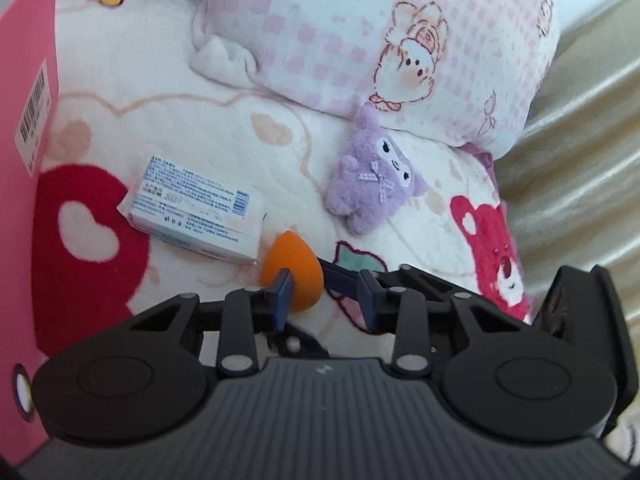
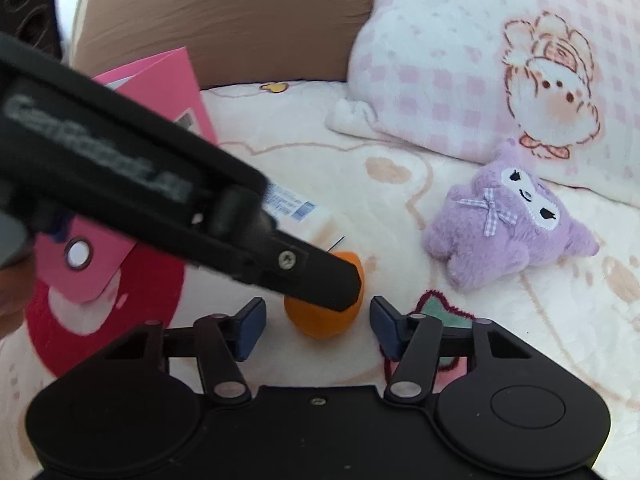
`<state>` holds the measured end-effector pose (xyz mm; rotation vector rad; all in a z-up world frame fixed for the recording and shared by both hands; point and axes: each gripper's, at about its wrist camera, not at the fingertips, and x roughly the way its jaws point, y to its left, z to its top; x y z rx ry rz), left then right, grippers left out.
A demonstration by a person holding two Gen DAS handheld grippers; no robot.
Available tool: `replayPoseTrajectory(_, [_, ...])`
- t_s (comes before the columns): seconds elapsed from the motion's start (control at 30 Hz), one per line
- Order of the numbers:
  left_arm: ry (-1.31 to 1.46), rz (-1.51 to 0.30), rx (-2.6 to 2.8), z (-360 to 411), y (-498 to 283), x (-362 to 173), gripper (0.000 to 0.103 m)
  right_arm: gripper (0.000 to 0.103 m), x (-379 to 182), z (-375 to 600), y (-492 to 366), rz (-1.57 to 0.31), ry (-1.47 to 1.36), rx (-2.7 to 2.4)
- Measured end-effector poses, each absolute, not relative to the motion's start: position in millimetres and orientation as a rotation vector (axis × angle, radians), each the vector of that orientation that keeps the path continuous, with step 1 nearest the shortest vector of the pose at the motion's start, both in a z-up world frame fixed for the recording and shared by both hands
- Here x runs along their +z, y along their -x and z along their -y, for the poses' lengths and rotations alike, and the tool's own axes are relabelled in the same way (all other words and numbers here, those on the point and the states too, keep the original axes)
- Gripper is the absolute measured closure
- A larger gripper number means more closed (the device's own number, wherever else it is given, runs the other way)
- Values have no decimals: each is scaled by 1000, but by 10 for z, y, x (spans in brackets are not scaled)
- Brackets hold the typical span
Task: Organize objects
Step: 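Lower the left tool onto the orange makeup sponge and close on it, then lift the orange sponge off the bed with the left tool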
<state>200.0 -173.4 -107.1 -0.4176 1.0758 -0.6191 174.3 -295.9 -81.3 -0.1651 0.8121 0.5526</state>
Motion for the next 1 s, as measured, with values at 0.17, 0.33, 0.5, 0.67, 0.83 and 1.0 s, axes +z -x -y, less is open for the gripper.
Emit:
replayPoseTrajectory(0.17, [429, -1068, -587, 1725, -2009, -1086, 69, 57, -829, 2949, -1768, -817, 146, 517])
replayPoseTrajectory(0.33, [403, -1053, -576, 1751, -1974, -1092, 68, 59, -833, 2915, -1705, -813, 162, 486])
replayPoseTrajectory(0.5, [310, -1072, -500, 1789, -1990, -1153, 61, 59, -852, 2944, -1671, -802, 149, 474])
replayPoseTrajectory(0.67, [357, -1055, -518, 1753, -2001, -1228, 64, 60, -885, 2990, -1650, -796, 157, 476])
replayPoseTrajectory(0.83, [362, -1035, -510, 1760, -1957, -1243, 66, 60, -911, 2925, -1631, -801, 170, 477])
replayPoseTrajectory(1.0, [325, -1043, -508, 1765, -1870, -1122, 67, 61, -884, 2824, -1627, -777, 213, 461])
